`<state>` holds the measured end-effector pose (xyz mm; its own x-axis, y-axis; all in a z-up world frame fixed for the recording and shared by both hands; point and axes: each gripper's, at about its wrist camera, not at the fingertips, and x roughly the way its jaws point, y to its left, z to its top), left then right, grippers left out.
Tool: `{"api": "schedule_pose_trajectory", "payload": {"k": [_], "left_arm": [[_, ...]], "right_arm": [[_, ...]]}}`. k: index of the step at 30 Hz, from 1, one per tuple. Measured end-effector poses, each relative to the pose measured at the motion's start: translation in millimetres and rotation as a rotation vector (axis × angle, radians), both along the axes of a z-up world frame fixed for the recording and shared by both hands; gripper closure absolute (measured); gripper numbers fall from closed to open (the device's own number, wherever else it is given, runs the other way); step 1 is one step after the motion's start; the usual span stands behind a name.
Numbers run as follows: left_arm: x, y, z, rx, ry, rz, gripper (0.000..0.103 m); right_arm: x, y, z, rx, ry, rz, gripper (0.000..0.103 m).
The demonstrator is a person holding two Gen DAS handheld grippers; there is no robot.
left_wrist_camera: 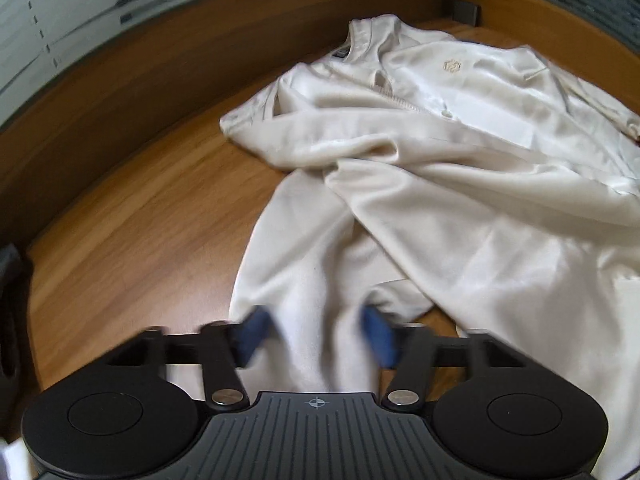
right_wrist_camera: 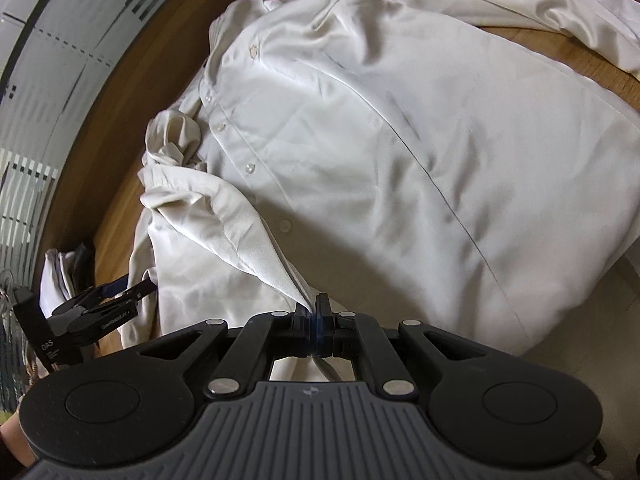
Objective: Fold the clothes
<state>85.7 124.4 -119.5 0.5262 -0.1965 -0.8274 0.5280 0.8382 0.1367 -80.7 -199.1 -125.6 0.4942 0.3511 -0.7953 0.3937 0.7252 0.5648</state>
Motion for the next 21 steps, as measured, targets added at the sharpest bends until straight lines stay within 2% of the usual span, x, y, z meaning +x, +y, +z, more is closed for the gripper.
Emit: {"api": "schedule_pose_trajectory", "payload": {"k": [2,8,14,18,21], "left_arm": [[8,3,3,0.023,-0.008,0.033,0.096],[43,53,25,0.005,-0.086,0.24,0.098],[81,118,40,-0.004,-0.125,0.419,0.098],[97,154,41,0.003,-0.134,0.532,0.098],[99,171,39,0.01,-0.138,0.601,0.098]], "right_arm": [[-1,2,6,0.003,-0.013,-0.006,0.1],[-3,8,34,-0.052,-0.04,-0.026,0.1],[-6,3,52,-0.201,-0.025,-0.063,0.1],[-11,-6,48,-0.306,0.038,-0.087,0.101],[-14,-7,33,-0.402,0.118,-0.041,0.101]]}}
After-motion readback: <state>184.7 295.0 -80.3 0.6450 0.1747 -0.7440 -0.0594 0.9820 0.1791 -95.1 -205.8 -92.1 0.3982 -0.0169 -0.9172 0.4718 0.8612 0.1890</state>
